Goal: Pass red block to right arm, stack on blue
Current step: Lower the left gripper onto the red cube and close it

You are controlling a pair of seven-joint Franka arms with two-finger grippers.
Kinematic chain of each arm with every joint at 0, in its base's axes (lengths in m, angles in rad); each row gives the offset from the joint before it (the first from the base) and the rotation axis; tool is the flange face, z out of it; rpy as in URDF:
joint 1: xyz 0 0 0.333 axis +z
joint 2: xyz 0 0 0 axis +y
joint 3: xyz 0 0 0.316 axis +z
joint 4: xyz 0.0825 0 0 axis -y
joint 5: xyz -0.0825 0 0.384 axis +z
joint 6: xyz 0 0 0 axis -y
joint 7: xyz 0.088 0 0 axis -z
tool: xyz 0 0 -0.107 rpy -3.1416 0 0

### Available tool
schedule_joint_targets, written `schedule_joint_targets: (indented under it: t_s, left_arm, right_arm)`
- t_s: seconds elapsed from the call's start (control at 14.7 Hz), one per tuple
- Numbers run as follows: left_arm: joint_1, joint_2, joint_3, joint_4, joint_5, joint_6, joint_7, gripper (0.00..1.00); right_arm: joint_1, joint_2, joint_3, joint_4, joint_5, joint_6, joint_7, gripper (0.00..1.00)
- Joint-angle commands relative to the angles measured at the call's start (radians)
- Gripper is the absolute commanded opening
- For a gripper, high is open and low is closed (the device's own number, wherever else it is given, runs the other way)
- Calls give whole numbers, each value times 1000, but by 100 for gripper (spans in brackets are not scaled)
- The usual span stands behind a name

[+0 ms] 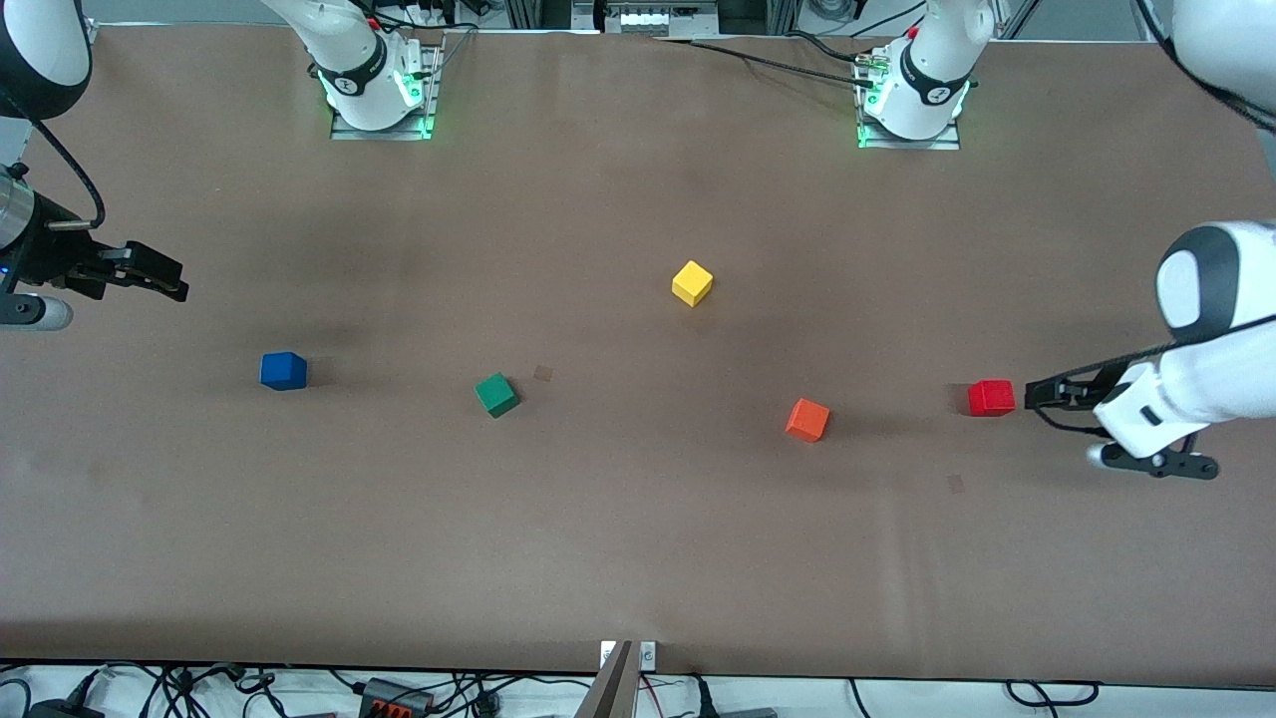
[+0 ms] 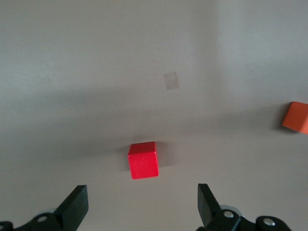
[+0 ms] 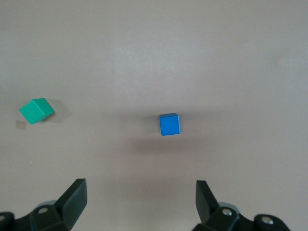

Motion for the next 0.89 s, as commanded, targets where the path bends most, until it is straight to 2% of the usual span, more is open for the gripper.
schedule_joint_targets:
  t_s: [0.0,0.2,0.34,0.61,0.82]
  left_arm:
    - [17,-12,4,-100,13,84,2,100]
    - [20,-48,7,-306,13,307,2,100]
    - [32,-55,7,-399,13,436,1,100]
    - [46,-59,9,-521,15,611,4,100]
    - [48,-55,9,-587,13,723,4,100]
  right_arm:
    - [16,-7,3,-2,3,-1,-6,100]
    - [19,-4,3,-3,-11,0,3,100]
    - [16,0,1,-3,-11,-1,5,100]
    - [18,9,3,-2,7,-19,-3,100]
    - [77,7,3,0,73,-10,-3,100]
